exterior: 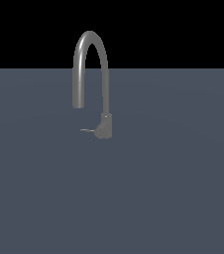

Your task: Turn on the faucet by rotating a designated handle.

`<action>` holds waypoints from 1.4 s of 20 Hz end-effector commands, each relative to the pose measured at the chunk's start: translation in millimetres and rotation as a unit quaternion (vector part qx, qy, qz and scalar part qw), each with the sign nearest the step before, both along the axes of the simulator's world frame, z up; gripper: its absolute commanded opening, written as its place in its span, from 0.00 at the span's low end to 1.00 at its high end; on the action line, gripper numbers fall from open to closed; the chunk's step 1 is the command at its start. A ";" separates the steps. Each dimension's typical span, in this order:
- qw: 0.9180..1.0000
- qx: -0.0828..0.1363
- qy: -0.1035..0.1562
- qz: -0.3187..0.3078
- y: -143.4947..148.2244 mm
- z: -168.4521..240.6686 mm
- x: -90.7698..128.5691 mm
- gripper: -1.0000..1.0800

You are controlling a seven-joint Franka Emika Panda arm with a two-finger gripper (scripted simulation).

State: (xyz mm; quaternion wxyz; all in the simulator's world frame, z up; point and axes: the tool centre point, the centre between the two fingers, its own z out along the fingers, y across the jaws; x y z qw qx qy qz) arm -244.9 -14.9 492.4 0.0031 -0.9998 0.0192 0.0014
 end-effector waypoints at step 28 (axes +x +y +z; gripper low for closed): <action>0.923 -0.263 0.034 0.277 69.5 -69.5 98.3 0.00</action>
